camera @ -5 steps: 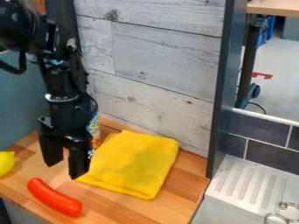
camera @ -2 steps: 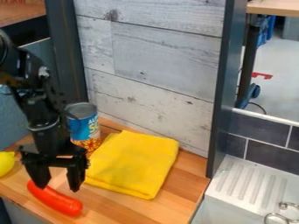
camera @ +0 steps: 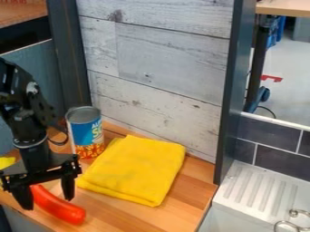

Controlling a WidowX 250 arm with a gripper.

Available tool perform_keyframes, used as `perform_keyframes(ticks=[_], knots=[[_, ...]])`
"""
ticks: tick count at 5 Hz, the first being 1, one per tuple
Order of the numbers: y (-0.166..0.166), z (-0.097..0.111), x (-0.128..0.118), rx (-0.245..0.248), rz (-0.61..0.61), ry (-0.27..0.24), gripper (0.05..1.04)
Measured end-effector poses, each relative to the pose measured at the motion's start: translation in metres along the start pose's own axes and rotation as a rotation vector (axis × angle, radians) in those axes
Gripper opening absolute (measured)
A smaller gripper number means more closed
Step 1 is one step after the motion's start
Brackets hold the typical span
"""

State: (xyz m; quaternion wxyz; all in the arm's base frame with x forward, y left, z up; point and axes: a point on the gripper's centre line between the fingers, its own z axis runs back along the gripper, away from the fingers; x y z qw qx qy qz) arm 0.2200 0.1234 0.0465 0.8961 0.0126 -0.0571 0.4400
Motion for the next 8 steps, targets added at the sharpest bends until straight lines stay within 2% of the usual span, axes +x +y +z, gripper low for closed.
perform_keyframes(ticks=[1, 2, 5, 7, 8], knots=[[0.006, 0.000, 0.000, 0.036, 0.073, -0.002, 1.001], [0.013, -0.001, 0.007, 0.040, 0.173, -0.036, 1.001], [0.018, -0.012, 0.014, -0.028, 0.316, -0.135, 1.001], [0.012, -0.019, 0.016, -0.094, 0.424, -0.163, 1.001], [0.015, -0.030, 0.014, -0.060, 0.482, -0.145, 1.001]])
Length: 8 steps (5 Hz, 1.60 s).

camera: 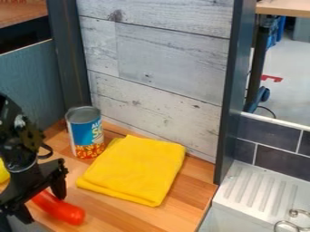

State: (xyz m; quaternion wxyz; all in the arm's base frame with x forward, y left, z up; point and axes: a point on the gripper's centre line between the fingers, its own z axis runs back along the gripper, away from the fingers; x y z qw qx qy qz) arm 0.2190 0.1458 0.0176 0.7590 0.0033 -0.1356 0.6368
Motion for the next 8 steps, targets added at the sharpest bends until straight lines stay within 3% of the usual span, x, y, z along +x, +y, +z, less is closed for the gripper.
perform_keyframes(ticks=[1, 2, 3, 4, 5, 6, 7, 8], knots=[[0.002, -0.010, -0.002, 0.030, 0.033, 0.024, 0.997], [0.001, -0.018, -0.004, 0.063, 0.029, 0.042, 0.928], [-0.010, -0.009, -0.009, 0.130, -0.125, 0.073, 0.645], [-0.037, 0.023, 0.005, 0.151, -0.383, 0.119, 0.548], [-0.076, 0.062, 0.013, 0.190, -0.651, 0.093, 0.548], [-0.114, 0.073, 0.006, 0.155, -0.902, 0.112, 0.548], [-0.144, 0.062, -0.035, 0.123, -1.148, 0.166, 0.548], [-0.162, 0.057, -0.079, 0.022, -1.391, 0.180, 0.548]])
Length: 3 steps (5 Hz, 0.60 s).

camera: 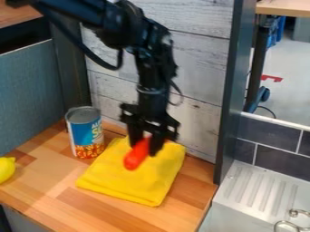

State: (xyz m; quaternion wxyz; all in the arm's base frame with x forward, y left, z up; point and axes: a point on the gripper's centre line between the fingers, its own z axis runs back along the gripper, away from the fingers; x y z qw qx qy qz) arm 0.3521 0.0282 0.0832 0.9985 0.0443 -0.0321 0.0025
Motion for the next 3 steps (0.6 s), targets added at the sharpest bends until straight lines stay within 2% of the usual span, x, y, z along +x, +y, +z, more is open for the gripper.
perform_keyframes(ticks=[1, 2, 3], knots=[[-0.023, -0.019, -0.002, -0.078, -0.231, -0.032, 0.548], [-0.047, -0.025, 0.000, -0.114, -0.369, -0.043, 0.548], [-0.066, -0.035, -0.010, -0.144, -0.417, -0.038, 0.548]])
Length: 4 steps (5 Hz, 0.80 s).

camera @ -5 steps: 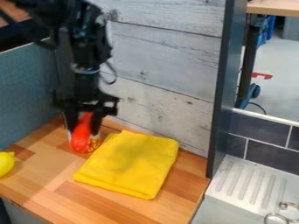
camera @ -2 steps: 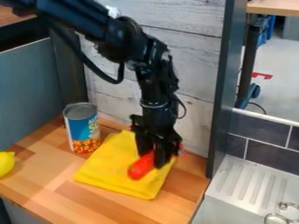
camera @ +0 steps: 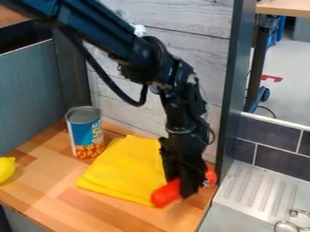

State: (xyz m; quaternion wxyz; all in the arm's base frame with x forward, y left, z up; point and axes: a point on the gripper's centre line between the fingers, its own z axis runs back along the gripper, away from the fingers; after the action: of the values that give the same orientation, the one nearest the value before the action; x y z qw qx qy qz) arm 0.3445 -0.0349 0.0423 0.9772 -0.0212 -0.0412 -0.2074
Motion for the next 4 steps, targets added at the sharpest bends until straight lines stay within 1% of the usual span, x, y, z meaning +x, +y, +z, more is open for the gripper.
perform_keyframes(ticks=[1, 2, 3, 4], knots=[[-0.008, -0.008, -0.004, -0.018, 0.054, 0.012, 0.548], [-0.029, -0.019, -0.014, -0.022, 0.130, 0.065, 0.548], [-0.035, -0.026, -0.014, -0.034, 0.154, 0.077, 0.548], [-0.038, -0.031, -0.023, -0.045, 0.189, 0.107, 0.548]])
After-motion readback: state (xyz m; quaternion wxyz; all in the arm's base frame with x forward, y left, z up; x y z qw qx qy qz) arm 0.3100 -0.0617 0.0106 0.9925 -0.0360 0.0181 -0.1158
